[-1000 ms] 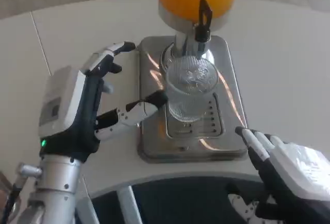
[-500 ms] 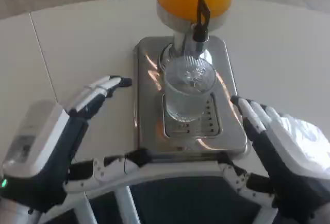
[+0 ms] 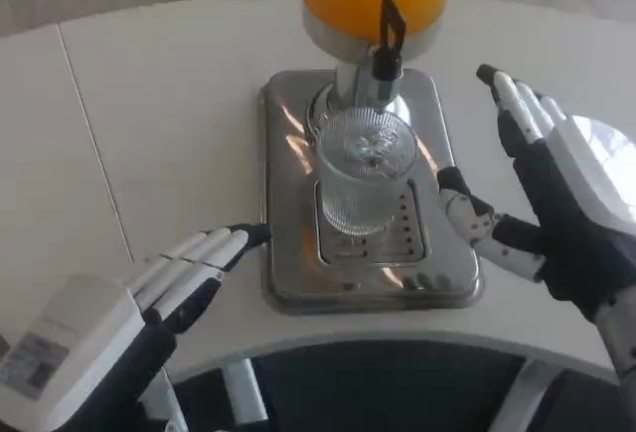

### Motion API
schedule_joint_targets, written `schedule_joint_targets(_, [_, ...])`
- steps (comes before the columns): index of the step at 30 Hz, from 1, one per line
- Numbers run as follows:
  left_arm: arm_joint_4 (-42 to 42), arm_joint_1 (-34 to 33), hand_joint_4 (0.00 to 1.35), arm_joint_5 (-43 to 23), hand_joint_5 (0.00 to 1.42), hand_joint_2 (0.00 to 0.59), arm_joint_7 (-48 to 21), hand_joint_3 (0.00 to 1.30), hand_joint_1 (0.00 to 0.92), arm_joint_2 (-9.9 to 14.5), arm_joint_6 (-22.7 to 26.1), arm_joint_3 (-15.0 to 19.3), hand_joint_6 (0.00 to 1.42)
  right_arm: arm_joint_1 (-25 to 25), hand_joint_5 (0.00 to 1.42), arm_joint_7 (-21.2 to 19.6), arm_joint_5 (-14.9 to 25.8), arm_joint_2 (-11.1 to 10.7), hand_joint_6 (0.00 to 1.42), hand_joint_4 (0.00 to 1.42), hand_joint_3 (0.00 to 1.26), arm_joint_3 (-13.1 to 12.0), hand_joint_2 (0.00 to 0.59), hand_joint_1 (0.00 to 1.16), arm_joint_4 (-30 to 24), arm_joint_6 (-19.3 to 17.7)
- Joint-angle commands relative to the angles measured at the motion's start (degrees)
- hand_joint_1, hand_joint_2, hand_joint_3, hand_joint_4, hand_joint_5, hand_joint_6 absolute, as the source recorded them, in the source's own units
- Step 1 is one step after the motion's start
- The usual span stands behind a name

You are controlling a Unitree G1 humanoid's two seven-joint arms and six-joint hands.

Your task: Grasp the cup under the faucet to collect the drink, then remove the cup.

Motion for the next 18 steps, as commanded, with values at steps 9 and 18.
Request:
schedule_joint_targets(9, [-3.3,3.7,0.00,1.2,0.10,0.103,-2.3,0.09,0.091,-1.2,-1.8,0.5,0.25,-8.6,0.00,-9.4,3.8,1.6,0.00,0.00,0.00,5.9,0.515,0.38,6.7,1.7])
schedule_joint_targets(18, [-4.6,4.5,0.00,2.0,0.10,0.103,-3.3,0.10,0.091,-2.3,-1.4,0.5,0.24,-11.1,0.00,-12.2,5.6,2.7,0.00,0.00,0.00,10.0,0.517,0.38,8.6,2.3])
